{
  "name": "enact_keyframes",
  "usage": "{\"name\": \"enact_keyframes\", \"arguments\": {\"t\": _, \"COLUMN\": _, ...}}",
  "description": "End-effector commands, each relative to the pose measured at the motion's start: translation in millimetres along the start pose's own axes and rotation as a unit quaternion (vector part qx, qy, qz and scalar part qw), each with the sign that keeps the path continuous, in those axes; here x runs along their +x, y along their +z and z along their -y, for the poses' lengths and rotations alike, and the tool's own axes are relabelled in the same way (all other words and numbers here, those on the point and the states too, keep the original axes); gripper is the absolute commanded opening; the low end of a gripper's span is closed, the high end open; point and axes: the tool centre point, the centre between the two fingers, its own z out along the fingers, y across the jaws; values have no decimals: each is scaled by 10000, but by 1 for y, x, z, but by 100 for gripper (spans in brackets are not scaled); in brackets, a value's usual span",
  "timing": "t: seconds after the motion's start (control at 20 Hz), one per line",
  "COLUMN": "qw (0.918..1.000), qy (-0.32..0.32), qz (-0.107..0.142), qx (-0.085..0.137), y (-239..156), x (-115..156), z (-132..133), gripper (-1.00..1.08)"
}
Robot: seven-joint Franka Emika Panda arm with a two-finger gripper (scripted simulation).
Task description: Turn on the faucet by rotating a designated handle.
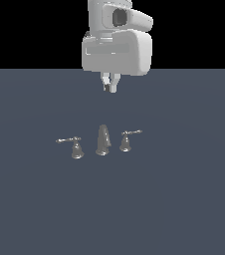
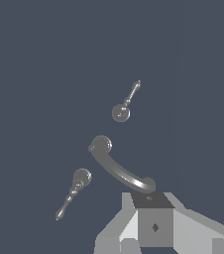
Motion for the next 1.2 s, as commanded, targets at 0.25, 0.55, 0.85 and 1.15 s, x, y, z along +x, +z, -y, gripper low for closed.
{"name": "enact_keyframes", "arguments": {"t": 0.25, "qw": 9968, "qy": 793, "qz": 1, "qx": -32, "y": 52, "x": 37, "z": 14, "gripper": -100}}
{"name": "enact_keyframes", "arguments": {"t": 0.55, "qw": 9895, "qy": 1444, "qz": -2, "qx": -67, "y": 94, "x": 70, "z": 19, "gripper": -100}}
{"name": "enact_keyframes", "arguments": {"t": 0.85, "qw": 9793, "qy": 2021, "qz": -4, "qx": -96, "y": 131, "x": 100, "z": 21, "gripper": -100}}
{"name": "enact_keyframes", "arguments": {"t": 1.15, "qw": 9703, "qy": 2415, "qz": 0, "qx": -111, "y": 156, "x": 121, "z": 20, "gripper": -100}}
